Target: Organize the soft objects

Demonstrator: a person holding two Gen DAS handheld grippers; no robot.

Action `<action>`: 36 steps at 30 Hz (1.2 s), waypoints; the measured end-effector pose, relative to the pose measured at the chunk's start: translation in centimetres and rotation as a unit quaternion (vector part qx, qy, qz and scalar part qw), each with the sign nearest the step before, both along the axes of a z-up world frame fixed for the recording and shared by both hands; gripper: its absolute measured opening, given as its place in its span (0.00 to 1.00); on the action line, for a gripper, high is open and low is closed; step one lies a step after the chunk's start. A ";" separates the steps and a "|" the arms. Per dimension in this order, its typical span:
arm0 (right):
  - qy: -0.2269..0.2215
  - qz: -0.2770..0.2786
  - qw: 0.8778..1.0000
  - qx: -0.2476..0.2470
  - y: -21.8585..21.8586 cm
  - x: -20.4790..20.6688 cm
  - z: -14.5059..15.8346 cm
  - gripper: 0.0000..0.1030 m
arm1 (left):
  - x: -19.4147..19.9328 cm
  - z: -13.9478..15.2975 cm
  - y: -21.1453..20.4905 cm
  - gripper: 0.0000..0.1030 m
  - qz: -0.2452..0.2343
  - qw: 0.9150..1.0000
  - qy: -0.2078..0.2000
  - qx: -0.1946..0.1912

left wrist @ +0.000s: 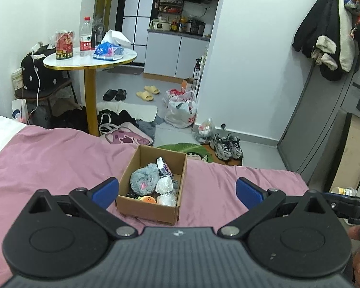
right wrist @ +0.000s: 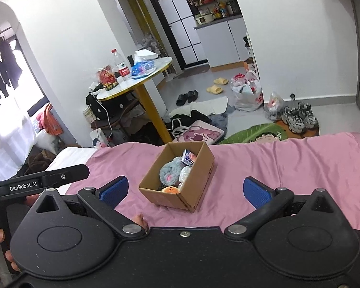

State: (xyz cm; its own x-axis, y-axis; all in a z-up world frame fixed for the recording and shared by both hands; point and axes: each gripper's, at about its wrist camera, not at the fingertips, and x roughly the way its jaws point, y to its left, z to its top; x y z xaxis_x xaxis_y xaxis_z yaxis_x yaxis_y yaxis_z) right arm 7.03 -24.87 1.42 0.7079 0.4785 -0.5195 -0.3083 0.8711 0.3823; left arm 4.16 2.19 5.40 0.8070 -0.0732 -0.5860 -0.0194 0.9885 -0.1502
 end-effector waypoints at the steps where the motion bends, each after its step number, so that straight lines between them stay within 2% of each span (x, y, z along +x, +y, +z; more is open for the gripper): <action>1: -0.002 0.001 1.000 -0.003 0.1 -0.3 0.1 1.00 | -0.5 0.0 0.1 1.00 -0.002 1.000 -0.001 -0.004; 13: -0.002 0.016 0.999 -0.027 0.7 -2.7 -0.7 1.00 | -3.6 -0.5 -0.3 1.00 0.013 1.000 0.002 0.019; 18: -0.007 0.019 0.999 -0.027 0.4 -3.4 -0.7 1.00 | -4.4 -0.8 -1.3 1.00 0.027 0.998 -0.009 0.050; 30: -0.005 0.018 0.999 -0.034 -0.4 -3.9 -1.5 1.00 | -4.7 -1.8 -3.3 1.00 0.015 0.998 0.002 0.063; 36: -0.005 0.024 0.999 -0.038 -0.2 -4.1 -1.4 1.00 | -4.6 -2.0 -3.2 1.00 0.025 0.998 0.006 0.054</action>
State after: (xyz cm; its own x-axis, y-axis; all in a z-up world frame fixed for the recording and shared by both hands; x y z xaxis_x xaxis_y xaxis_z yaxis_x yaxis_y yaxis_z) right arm 2.91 -25.10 -0.01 0.6912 0.4713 -0.5478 -0.3534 0.8817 0.3126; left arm -0.43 -0.99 3.37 0.8012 0.0301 -0.5976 -0.0696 0.9966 -0.0432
